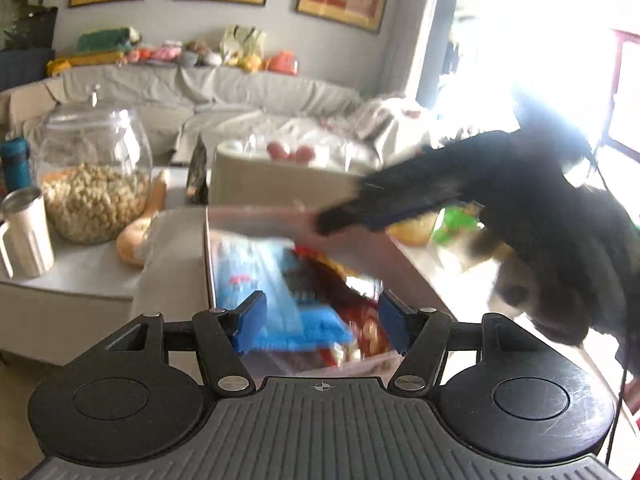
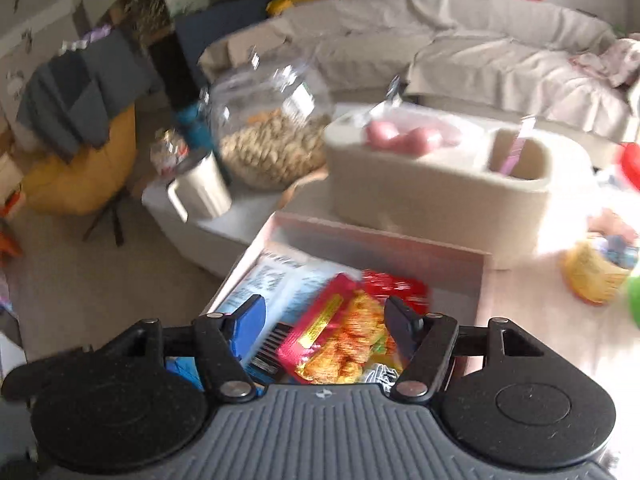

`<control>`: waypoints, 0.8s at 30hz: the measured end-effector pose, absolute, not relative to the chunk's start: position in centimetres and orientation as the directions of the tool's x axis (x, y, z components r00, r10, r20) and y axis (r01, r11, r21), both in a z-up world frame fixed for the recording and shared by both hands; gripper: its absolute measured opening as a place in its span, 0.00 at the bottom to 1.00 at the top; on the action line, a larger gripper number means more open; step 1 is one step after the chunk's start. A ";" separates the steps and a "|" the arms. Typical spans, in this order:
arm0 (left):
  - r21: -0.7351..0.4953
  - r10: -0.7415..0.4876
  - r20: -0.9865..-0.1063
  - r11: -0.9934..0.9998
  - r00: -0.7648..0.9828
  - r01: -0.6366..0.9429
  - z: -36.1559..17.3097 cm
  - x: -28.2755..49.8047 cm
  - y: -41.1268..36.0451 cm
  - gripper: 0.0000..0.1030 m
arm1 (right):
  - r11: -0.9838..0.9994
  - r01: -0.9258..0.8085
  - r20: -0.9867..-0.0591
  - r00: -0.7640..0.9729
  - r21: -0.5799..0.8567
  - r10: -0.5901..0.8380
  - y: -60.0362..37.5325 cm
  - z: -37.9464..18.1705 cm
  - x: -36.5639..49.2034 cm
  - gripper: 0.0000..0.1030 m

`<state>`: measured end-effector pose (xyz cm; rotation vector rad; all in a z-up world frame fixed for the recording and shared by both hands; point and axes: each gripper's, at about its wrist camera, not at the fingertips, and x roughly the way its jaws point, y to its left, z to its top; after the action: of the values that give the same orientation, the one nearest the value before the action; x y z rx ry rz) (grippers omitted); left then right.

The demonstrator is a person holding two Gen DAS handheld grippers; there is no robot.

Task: Organize snacks
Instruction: 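Open both tools inside the pink box and withdraw, then grasp the clear grain bag with the left tool while the right tool grasps the dark bar packet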

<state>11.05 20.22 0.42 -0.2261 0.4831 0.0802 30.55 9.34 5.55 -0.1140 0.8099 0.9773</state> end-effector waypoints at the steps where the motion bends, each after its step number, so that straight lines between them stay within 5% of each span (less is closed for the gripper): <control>1: -0.193 0.030 -0.468 0.972 0.883 -0.136 0.4 11.6 20.3 0.62 | 0.592 -0.768 -0.643 0.328 0.245 0.692 8.1 5.7 30.5 0.68; 8: -0.106 0.096 -0.560 0.977 0.823 -0.186 -1.6 17.1 20.2 0.32 | 0.718 -0.674 -0.592 0.511 0.173 0.623 -1.8 5.6 29.8 0.69; 17: -0.102 0.163 -0.516 0.963 0.841 -0.250 -0.4 16.0 19.3 0.32 | 0.888 -0.454 -0.557 0.757 -0.075 0.340 -12.7 1.1 28.9 0.77; 24: -0.159 0.032 -0.472 0.980 0.881 -0.120 1.3 13.9 14.7 0.32 | 0.905 -0.423 -0.646 0.676 0.055 0.355 -16.3 -3.5 30.1 0.79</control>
<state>13.92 14.69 1.29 -0.1866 0.4876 0.0797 30.06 -16.27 -3.51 -0.1021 0.7035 0.4381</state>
